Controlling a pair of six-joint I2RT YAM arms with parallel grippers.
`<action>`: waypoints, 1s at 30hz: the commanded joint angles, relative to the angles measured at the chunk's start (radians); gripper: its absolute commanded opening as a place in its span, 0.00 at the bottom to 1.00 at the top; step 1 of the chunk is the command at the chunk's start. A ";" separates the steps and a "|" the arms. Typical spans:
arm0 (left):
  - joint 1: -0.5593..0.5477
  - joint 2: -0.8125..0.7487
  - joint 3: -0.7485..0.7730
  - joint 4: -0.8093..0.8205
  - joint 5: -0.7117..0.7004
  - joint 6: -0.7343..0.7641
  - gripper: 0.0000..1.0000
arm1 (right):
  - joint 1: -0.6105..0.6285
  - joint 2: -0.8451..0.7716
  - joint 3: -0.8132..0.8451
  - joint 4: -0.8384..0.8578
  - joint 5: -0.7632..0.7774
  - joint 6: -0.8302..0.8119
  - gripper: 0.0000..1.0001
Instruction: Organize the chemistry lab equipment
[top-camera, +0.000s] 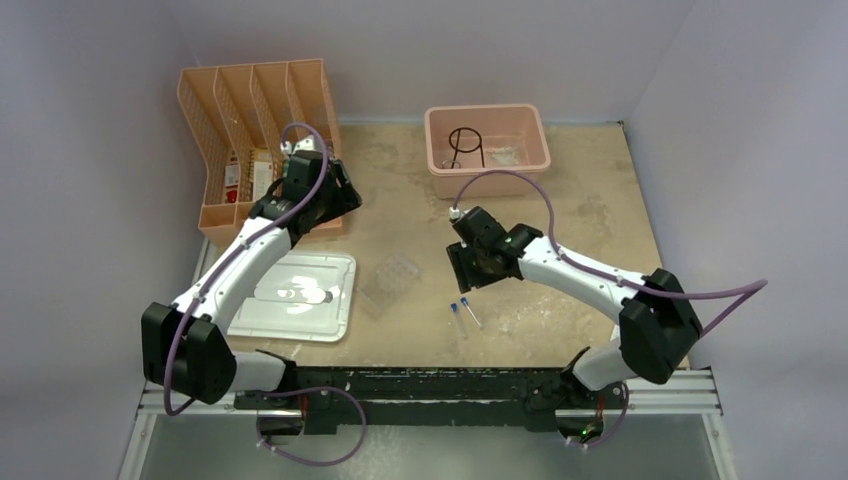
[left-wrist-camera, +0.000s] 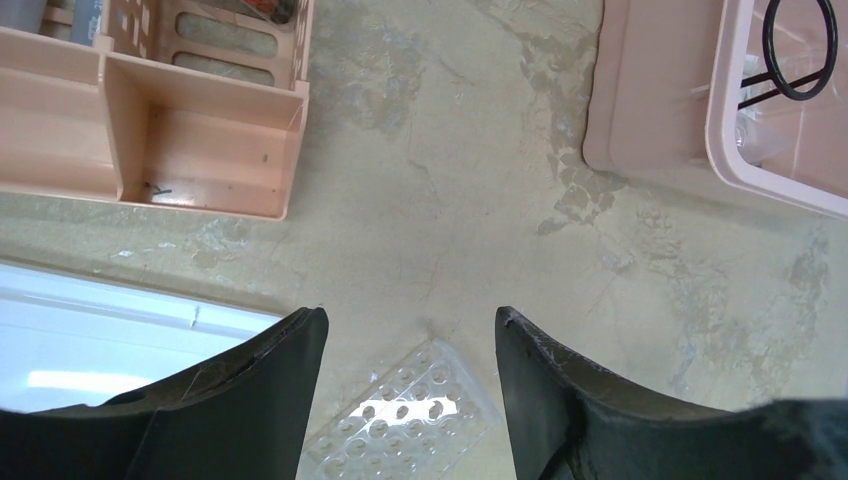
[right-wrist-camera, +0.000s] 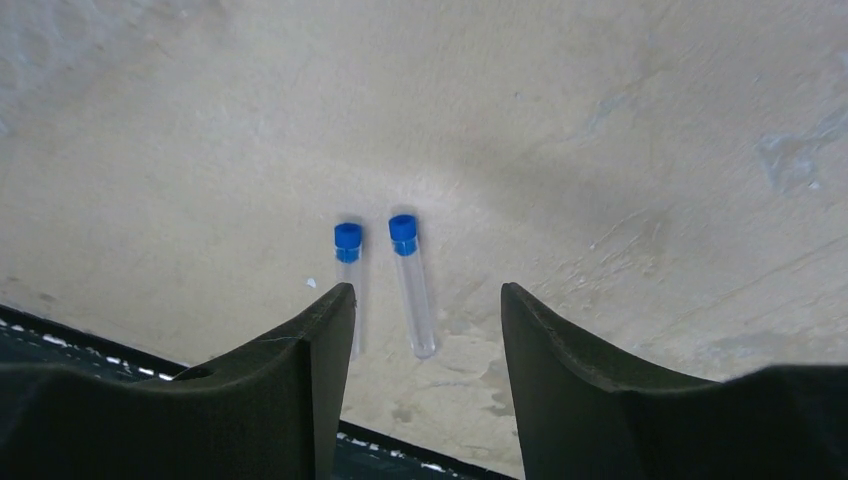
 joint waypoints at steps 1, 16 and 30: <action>-0.004 -0.044 -0.003 0.026 0.005 -0.011 0.62 | 0.034 0.005 -0.039 0.022 -0.014 0.053 0.57; -0.007 -0.015 0.021 0.054 0.014 -0.022 0.64 | 0.136 0.123 -0.091 0.025 0.064 0.100 0.39; -0.007 -0.029 -0.002 0.057 0.014 -0.014 0.64 | 0.139 0.175 -0.120 0.049 0.091 0.131 0.32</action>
